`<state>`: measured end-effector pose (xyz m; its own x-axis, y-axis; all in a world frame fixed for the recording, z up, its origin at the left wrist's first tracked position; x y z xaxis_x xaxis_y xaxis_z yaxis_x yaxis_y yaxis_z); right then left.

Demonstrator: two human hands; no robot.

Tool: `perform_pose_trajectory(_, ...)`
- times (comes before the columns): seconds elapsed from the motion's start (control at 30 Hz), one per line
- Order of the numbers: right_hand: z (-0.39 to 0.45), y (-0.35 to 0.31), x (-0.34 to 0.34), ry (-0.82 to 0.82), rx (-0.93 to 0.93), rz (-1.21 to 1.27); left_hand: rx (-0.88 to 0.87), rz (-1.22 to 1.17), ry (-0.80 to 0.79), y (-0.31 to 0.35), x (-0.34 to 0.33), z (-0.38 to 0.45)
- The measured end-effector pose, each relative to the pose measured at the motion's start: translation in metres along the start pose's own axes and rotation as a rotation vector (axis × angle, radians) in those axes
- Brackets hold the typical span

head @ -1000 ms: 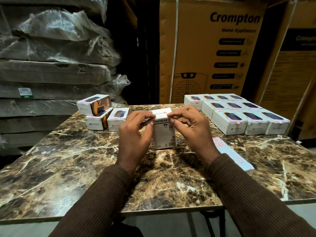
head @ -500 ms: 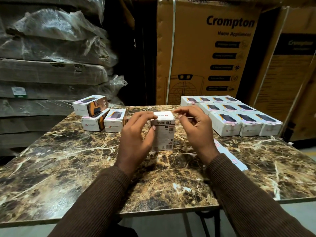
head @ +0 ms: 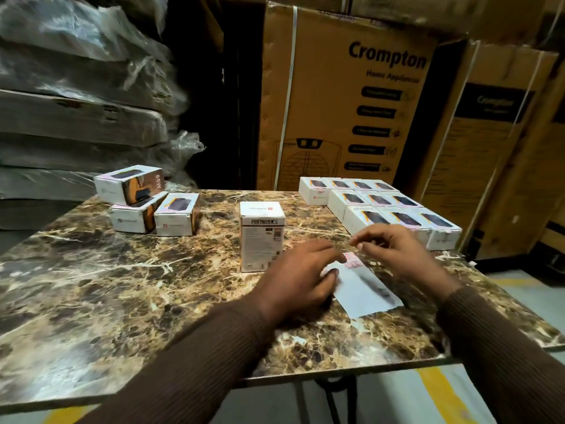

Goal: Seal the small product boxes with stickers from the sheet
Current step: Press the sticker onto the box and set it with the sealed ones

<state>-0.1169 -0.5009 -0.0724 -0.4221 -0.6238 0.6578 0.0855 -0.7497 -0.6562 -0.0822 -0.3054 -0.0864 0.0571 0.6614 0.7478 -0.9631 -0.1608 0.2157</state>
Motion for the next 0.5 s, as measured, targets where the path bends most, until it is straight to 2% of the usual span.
perform_pose_trajectory(0.2, 0.001, 0.015, -0.019, -0.083, 0.035, -0.275, 0.237, -0.081, -0.117, -0.008, -0.036, 0.013)
perform_pose_trajectory(0.5, 0.003, 0.013, -0.034, -0.07, 0.086, -0.425, 0.306, -0.101, -0.158, -0.019, -0.045, 0.01)
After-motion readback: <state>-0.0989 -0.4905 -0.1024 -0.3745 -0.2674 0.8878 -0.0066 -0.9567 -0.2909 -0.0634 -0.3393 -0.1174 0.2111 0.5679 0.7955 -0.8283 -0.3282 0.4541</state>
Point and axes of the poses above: each hand's wrist, its own z-axis towards the middle knuckle, its own x-axis out of the back of the hand, y = z × x, the point moved 7 cm from there along z, towards the middle knuckle, and after that the axes turned 2 degrees about -x, right-handed, at the moved point
